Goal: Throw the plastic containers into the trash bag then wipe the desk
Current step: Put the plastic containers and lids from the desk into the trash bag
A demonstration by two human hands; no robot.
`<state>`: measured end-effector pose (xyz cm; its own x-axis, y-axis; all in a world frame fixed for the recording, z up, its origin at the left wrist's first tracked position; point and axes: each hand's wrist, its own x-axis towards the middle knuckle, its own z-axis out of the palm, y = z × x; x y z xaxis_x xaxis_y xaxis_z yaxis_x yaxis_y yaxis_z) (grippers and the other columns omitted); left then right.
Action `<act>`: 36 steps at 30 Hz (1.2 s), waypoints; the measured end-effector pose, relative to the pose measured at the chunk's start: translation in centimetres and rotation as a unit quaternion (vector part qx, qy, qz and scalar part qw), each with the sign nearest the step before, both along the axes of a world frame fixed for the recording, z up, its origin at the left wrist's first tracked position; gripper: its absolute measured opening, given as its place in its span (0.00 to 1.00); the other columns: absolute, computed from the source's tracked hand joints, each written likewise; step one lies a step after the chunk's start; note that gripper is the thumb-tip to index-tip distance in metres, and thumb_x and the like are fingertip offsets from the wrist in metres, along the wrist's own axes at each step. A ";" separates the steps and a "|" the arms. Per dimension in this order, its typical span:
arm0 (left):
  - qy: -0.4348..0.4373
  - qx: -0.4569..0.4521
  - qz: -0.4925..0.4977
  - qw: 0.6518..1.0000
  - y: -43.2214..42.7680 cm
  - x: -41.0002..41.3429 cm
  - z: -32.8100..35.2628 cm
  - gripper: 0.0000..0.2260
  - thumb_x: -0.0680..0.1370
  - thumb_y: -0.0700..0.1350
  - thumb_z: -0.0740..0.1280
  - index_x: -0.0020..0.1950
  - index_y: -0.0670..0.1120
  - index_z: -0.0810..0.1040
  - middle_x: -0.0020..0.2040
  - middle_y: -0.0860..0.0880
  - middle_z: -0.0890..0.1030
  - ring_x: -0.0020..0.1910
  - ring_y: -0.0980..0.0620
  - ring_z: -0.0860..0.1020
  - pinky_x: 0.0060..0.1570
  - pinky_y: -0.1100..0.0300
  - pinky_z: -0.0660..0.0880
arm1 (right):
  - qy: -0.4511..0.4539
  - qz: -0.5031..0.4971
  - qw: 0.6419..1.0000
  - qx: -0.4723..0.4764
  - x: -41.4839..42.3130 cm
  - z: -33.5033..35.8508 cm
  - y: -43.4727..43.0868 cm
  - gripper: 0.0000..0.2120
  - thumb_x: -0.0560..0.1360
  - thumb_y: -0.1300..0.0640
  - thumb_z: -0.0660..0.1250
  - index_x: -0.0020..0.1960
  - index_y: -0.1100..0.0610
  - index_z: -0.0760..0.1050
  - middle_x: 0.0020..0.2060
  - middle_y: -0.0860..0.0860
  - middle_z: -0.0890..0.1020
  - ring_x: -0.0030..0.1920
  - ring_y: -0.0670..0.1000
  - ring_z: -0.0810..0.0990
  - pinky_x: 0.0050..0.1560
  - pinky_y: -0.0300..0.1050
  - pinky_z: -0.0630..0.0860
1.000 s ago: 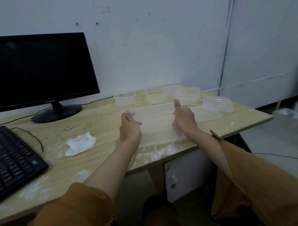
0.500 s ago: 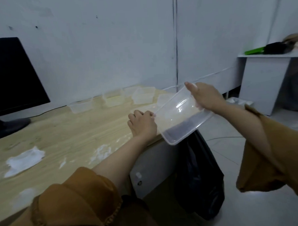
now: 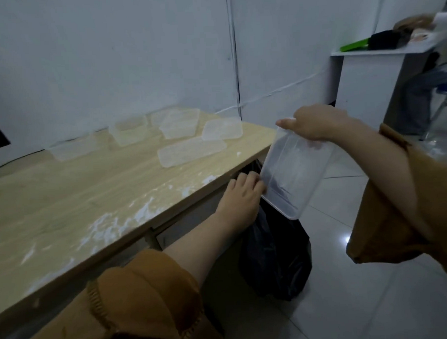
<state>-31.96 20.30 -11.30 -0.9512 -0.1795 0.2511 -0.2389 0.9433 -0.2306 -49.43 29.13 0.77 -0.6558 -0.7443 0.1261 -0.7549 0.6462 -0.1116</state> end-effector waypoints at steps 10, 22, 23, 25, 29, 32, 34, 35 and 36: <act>-0.427 -0.198 -0.036 0.882 0.8 -3.0 -6.0 0.20 0.82 0.51 0.56 0.74 0.53 0.63 0.78 0.53 0.43 0.76 0.41 0.36 0.73 0.43 0.40 | -0.050 -0.060 0.988 0.133 0.6 -4.7 -1.3 0.28 0.80 0.39 0.50 0.61 0.62 0.73 0.38 0.57 0.79 0.43 0.57 0.79 0.55 0.49 0.72; -0.321 -0.129 -0.058 0.936 -0.4 -2.9 -4.7 0.14 0.82 0.47 0.56 0.61 0.46 0.77 0.63 0.48 0.78 0.63 0.47 0.72 0.73 0.42 0.38 | -0.109 -0.049 0.985 0.125 0.9 -10.2 -4.4 0.23 0.81 0.46 0.53 0.65 0.62 0.71 0.63 0.60 0.75 0.59 0.60 0.77 0.58 0.52 0.74; -0.295 -0.096 -0.057 0.949 -0.6 -2.8 -3.9 0.15 0.82 0.47 0.55 0.58 0.45 0.79 0.58 0.48 0.80 0.61 0.47 0.74 0.73 0.44 0.40 | -0.121 -0.046 0.984 0.123 1.3 -10.5 -4.7 0.22 0.82 0.47 0.53 0.66 0.62 0.69 0.63 0.61 0.74 0.59 0.61 0.77 0.56 0.52 0.74; -0.242 -0.052 -0.061 0.967 -0.7 -2.8 -2.6 0.15 0.81 0.47 0.55 0.53 0.44 0.80 0.53 0.47 0.82 0.56 0.46 0.76 0.73 0.47 0.49 | -0.158 -0.028 0.981 0.113 1.7 -11.6 -5.2 0.21 0.82 0.50 0.52 0.68 0.64 0.67 0.63 0.63 0.74 0.60 0.62 0.76 0.54 0.51 0.74; -0.155 -0.060 -0.068 0.984 -0.9 -2.4 -0.9 0.15 0.81 0.48 0.54 0.45 0.46 0.78 0.44 0.47 0.83 0.39 0.48 0.73 0.59 0.53 0.62 | -0.223 0.014 0.968 0.111 2.8 -13.5 -5.7 0.18 0.82 0.54 0.54 0.64 0.66 0.69 0.58 0.66 0.77 0.52 0.63 0.78 0.44 0.52 0.75; -0.107 -0.045 -0.044 0.992 -1.4 -2.0 0.0 0.16 0.81 0.53 0.52 0.51 0.46 0.75 0.34 0.48 0.78 0.30 0.49 0.67 0.56 0.52 0.62 | -0.225 0.025 0.968 0.112 3.0 -14.5 -5.6 0.12 0.80 0.60 0.59 0.59 0.66 0.71 0.56 0.65 0.77 0.52 0.65 0.79 0.43 0.54 0.79; -0.102 -0.043 -0.026 0.994 -2.0 -1.7 0.7 0.17 0.81 0.55 0.51 0.49 0.47 0.75 0.30 0.50 0.72 0.27 0.50 0.65 0.56 0.52 0.62 | -0.273 0.043 0.953 0.120 3.0 -15.2 -5.4 0.07 0.79 0.63 0.59 0.53 0.64 0.73 0.50 0.63 0.78 0.50 0.64 0.80 0.39 0.52 0.79; -0.105 -0.043 -0.019 0.993 -2.3 -1.5 1.0 0.18 0.82 0.55 0.51 0.46 0.47 0.76 0.30 0.50 0.72 0.28 0.51 0.65 0.56 0.52 0.62 | -0.307 0.052 0.941 0.134 3.2 -15.2 -5.2 0.06 0.79 0.61 0.58 0.48 0.61 0.73 0.45 0.60 0.77 0.46 0.61 0.79 0.37 0.50 0.78; -0.106 -0.040 -0.015 0.994 -2.5 -1.2 1.3 0.18 0.82 0.54 0.51 0.43 0.47 0.76 0.32 0.50 0.74 0.29 0.51 0.68 0.55 0.53 0.62 | -0.325 0.056 0.931 0.155 3.3 -15.2 -5.0 0.08 0.80 0.58 0.58 0.44 0.59 0.72 0.42 0.57 0.76 0.41 0.58 0.77 0.36 0.48 0.75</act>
